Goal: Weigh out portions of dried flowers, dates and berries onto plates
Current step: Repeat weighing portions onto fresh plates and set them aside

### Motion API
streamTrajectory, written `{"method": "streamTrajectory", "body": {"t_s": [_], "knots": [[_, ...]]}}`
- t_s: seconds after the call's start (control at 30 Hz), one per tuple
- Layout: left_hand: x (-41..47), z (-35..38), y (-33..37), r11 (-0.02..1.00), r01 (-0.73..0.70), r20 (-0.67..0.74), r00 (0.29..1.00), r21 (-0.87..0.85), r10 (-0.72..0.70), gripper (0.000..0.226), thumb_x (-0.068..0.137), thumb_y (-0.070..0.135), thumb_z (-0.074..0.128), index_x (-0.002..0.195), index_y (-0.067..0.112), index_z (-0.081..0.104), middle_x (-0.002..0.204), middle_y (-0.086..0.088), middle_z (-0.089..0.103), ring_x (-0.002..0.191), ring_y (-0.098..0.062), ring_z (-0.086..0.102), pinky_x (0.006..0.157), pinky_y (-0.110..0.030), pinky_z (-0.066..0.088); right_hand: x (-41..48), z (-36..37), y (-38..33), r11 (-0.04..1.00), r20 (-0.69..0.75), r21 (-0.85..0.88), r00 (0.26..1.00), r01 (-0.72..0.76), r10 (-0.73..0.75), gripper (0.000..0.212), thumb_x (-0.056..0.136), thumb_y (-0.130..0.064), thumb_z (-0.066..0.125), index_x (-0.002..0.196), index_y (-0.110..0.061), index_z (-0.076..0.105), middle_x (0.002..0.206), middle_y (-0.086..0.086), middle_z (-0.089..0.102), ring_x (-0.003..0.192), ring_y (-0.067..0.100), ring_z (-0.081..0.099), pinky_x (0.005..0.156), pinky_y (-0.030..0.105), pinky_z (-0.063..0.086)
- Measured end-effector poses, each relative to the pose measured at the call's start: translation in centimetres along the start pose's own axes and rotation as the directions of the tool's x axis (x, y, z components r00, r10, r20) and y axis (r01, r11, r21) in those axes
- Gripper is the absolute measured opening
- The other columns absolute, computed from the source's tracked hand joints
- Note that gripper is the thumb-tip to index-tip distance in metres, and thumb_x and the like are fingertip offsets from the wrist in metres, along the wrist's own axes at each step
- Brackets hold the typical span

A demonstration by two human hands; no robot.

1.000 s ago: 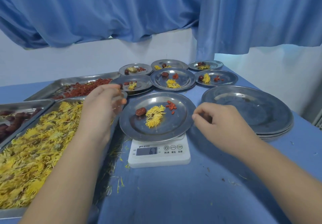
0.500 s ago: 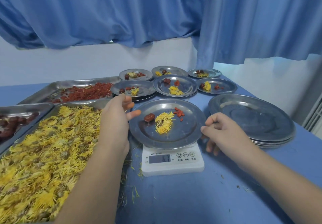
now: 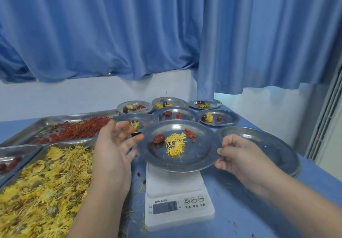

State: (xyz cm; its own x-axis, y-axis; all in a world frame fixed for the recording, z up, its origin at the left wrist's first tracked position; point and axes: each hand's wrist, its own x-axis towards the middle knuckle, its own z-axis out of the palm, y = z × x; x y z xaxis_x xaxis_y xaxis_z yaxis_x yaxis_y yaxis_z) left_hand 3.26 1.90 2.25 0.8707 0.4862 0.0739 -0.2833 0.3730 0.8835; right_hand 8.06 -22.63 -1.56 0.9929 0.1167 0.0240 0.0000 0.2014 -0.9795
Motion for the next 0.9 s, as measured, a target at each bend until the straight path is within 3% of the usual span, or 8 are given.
{"method": "streamTrajectory", "body": {"t_s": [0.1,0.23,0.4,0.57,0.73,0.9], "knots": [[0.5,1.5,0.2,1.000,0.003,-0.014,1.000,0.017,-0.003,0.028,0.097,0.039,0.044,0.087,0.023,0.064,0.086,0.006,0.067,0.088,-0.017,0.069,0.090,-0.040,0.043,1.1,-0.6,-2.0,1.000,0.005,-0.002,1.000,0.024,-0.024,0.027,0.089,0.013,0.048,0.073,-0.009,0.047,0.070,0.016,0.053,0.047,0.022,0.055,0.045,0.024,0.050],[1.1,4.5,0.3,0.999,0.015,-0.044,0.999,-0.051,-0.017,0.024,0.096,0.033,0.047,0.081,0.024,0.063,0.087,0.007,0.065,0.087,-0.015,0.067,0.089,-0.039,0.043,3.7,-1.7,-5.0,0.997,-0.048,-0.050,0.997,0.061,-0.064,0.031,0.089,0.014,0.045,0.069,-0.009,0.043,0.049,0.005,0.054,0.042,0.020,0.054,0.045,0.027,0.051],[1.9,8.1,-0.6,0.985,0.053,0.037,0.998,-0.162,-0.048,0.023,0.095,0.031,0.049,0.079,0.022,0.062,0.082,0.005,0.064,0.086,-0.017,0.068,0.082,-0.035,0.047,7.7,-3.8,-7.8,0.995,-0.159,-0.076,0.984,0.071,-0.082,0.034,0.088,0.015,0.044,0.063,-0.008,0.042,0.043,0.002,0.054,0.039,0.015,0.058,0.046,0.023,0.053],[2.0,9.4,-1.7,0.969,0.096,0.136,0.988,-0.226,-0.066,0.020,0.095,0.030,0.050,0.086,0.018,0.063,0.088,0.001,0.063,0.085,-0.020,0.069,0.080,-0.033,0.049,12.6,-5.9,-9.2,0.993,-0.266,-0.114,0.962,0.024,-0.054,0.033,0.088,0.018,0.040,0.065,-0.005,0.043,0.067,0.010,0.049,0.062,0.024,0.057,0.047,0.021,0.055],[2.7,8.3,-1.2,0.949,0.126,0.199,0.978,-0.290,-0.069,0.020,0.095,0.030,0.049,0.084,0.019,0.062,0.085,0.000,0.064,0.080,-0.020,0.069,0.067,-0.029,0.051,16.7,-7.8,-8.3,0.983,-0.358,-0.161,0.933,-0.092,0.029,0.026,0.091,0.018,0.037,0.075,0.001,0.050,0.076,0.015,0.056,0.065,0.024,0.058,0.041,0.018,0.051],[3.5,7.5,-0.9,0.920,0.173,0.214,0.972,-0.352,-0.101,0.020,0.093,0.033,0.049,0.085,0.019,0.062,0.088,0.000,0.066,0.078,-0.020,0.070,0.072,-0.031,0.051,19.9,-8.5,-5.6,0.974,-0.429,-0.146,0.899,-0.171,0.093,0.024,0.091,0.016,0.039,0.082,-0.001,0.053,0.093,0.015,0.057,0.069,0.021,0.057,0.045,0.019,0.053]]}}
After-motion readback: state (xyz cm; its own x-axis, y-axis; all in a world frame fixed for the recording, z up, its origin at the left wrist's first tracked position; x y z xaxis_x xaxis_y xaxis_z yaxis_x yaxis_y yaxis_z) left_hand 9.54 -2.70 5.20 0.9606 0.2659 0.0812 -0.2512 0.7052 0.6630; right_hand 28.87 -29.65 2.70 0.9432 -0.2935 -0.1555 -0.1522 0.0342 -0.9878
